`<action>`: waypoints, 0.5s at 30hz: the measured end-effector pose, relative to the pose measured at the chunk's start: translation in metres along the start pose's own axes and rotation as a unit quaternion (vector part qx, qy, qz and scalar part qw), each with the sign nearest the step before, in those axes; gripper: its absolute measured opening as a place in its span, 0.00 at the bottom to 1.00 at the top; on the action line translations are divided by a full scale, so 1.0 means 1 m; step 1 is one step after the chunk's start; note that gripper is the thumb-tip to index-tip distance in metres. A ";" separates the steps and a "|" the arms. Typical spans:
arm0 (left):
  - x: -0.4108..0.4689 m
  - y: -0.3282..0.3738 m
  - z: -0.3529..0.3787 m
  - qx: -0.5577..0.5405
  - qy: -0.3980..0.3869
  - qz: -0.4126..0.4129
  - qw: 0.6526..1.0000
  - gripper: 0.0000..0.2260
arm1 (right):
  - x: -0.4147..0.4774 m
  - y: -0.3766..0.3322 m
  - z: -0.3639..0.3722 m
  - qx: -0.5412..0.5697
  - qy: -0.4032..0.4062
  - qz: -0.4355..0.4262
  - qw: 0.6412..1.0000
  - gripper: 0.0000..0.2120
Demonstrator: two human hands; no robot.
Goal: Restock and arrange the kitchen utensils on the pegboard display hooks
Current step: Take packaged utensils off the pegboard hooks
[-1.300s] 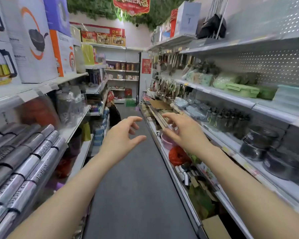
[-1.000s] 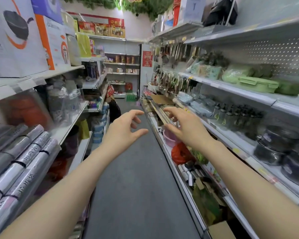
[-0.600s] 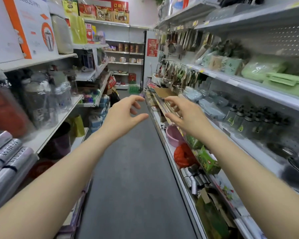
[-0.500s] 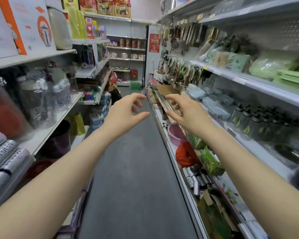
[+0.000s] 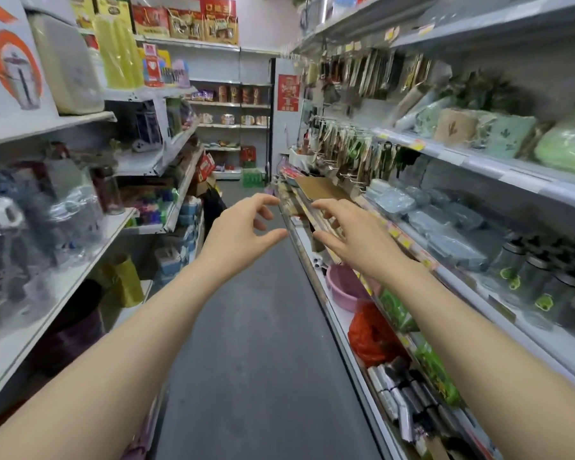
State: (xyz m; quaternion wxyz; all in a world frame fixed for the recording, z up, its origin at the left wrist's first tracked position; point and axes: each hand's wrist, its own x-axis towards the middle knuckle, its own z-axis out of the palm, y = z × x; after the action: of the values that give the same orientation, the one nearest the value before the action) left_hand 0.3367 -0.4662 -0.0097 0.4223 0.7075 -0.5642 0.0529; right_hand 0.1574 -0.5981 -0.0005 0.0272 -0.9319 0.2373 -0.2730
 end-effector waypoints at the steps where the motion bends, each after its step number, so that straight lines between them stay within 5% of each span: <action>1: 0.012 -0.010 0.002 0.001 0.000 0.002 1.000 0.20 | 0.012 0.004 0.007 0.001 0.000 0.003 1.000 0.22; 15: 0.210 -0.144 0.079 0.003 -0.026 0.030 0.999 0.22 | 0.198 0.112 0.107 -0.005 0.010 0.032 0.999 0.21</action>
State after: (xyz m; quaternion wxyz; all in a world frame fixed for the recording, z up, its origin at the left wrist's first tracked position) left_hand 0.5015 -0.6748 -0.0217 0.4034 0.6925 -0.5961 0.0490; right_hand 0.3115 -0.7957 -0.0136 0.0286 -0.9214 0.2683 -0.2796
